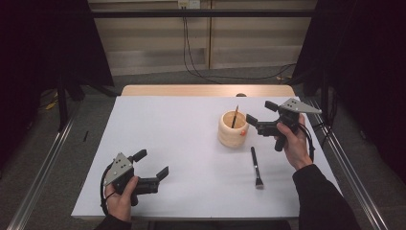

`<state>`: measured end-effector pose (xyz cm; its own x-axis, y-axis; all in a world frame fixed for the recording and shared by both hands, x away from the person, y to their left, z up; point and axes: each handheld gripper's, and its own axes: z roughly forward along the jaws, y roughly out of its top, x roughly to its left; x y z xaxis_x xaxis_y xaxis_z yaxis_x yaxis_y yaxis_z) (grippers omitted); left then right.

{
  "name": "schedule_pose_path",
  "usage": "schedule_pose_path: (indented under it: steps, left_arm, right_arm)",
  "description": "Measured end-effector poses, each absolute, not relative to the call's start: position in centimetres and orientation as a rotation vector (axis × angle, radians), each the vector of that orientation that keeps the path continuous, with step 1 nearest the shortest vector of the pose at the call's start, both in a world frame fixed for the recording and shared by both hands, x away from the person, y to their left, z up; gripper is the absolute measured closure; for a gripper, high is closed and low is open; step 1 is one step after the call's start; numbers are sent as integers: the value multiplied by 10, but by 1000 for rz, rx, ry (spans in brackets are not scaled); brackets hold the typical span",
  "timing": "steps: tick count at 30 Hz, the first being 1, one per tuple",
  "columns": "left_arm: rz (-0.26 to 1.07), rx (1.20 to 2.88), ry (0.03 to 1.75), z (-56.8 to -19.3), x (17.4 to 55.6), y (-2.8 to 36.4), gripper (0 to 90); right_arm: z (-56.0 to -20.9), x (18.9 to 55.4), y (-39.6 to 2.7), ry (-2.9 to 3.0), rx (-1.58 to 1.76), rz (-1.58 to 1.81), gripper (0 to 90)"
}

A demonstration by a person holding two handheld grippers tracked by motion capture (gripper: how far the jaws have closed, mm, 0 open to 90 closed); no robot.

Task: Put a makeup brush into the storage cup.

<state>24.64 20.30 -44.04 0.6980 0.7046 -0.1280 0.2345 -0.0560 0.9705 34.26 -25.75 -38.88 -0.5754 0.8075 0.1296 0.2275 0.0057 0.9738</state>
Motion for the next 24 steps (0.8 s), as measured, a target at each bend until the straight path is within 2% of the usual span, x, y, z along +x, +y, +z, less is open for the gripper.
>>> schedule_pose_path:
  steps: [24]
  left_arm:
    - [472, 1607, 781, -439, 245, 204, 11]
  right_arm:
    - [-396, 295, -291, 1759, 1106, 1559, 9]
